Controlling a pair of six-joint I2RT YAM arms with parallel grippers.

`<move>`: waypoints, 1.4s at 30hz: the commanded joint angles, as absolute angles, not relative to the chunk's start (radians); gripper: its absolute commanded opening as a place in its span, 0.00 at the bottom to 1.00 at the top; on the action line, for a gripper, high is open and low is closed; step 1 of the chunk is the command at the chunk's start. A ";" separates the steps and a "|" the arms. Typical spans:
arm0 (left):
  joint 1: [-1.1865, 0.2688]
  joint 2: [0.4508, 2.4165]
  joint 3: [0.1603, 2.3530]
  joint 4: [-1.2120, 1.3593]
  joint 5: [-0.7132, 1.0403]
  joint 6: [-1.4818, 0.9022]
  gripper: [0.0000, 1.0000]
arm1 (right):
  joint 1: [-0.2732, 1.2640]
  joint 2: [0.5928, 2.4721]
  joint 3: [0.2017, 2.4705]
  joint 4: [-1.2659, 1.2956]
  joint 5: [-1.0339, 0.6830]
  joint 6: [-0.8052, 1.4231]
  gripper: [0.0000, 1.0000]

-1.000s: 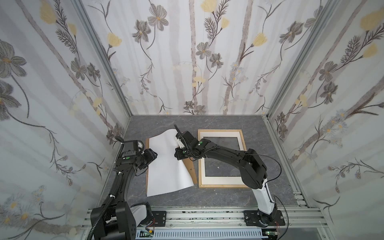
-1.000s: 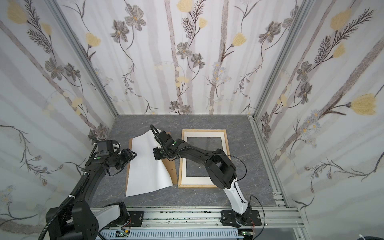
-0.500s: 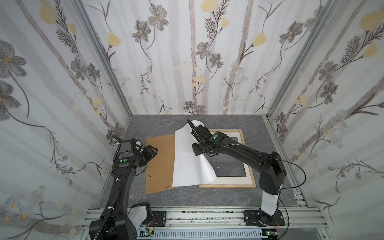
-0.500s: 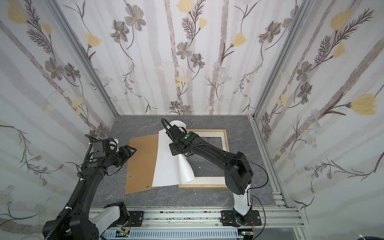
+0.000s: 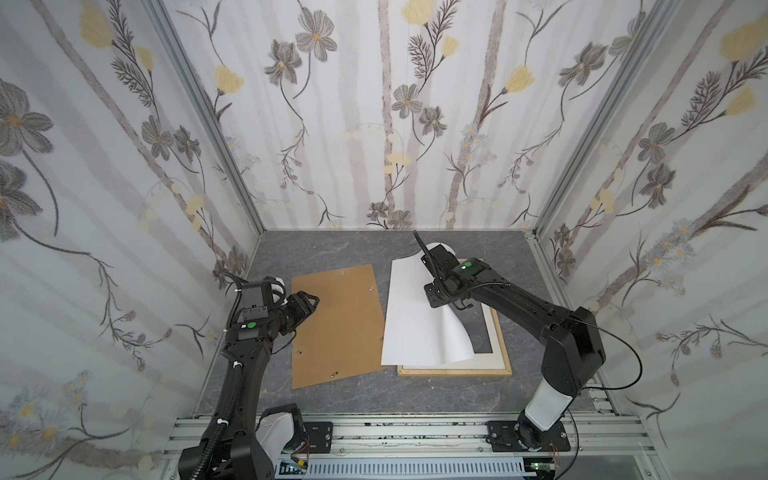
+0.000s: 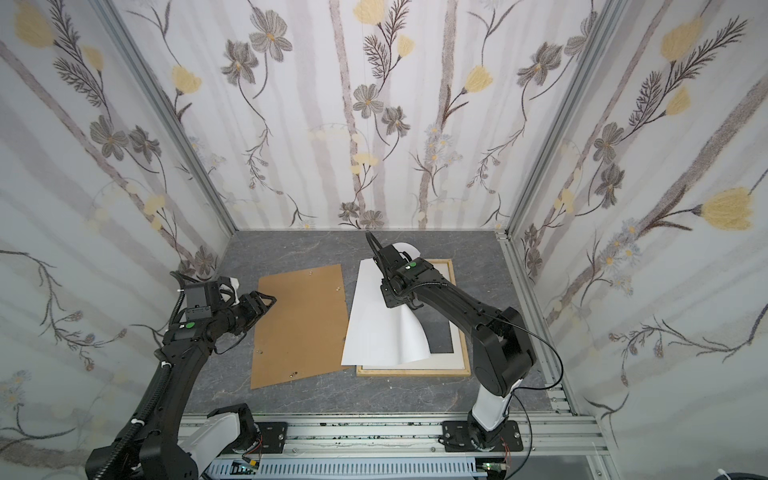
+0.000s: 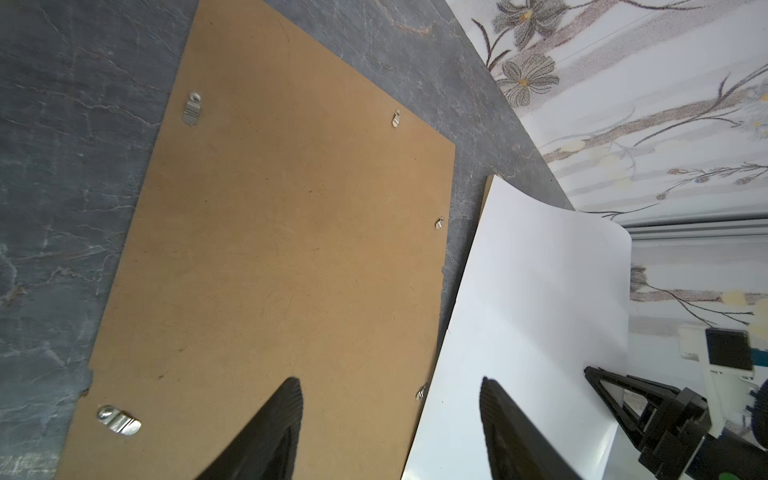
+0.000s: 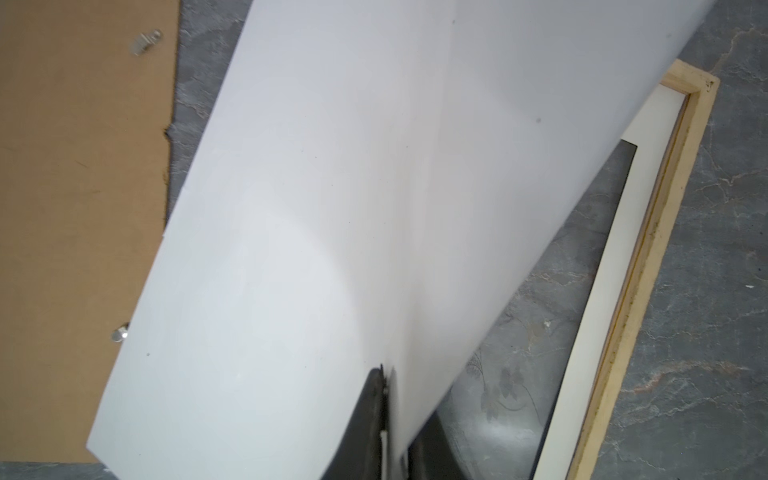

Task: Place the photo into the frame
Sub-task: 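Swing the white sheet over the wooden frame with the right gripper, then release the white sheet into the frame and lift the right gripper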

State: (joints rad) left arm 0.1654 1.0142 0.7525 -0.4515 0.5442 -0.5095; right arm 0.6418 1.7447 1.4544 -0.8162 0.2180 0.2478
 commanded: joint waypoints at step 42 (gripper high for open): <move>0.072 0.994 0.764 -0.393 0.495 -0.555 0.70 | 0.433 1.653 1.240 -0.582 0.087 0.229 1.00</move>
State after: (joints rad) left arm 0.1028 0.9939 0.7609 -0.4217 0.5316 -0.5282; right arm 0.4465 1.6844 1.2888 -0.7464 0.3153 0.2276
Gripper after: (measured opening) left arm 0.699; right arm 0.995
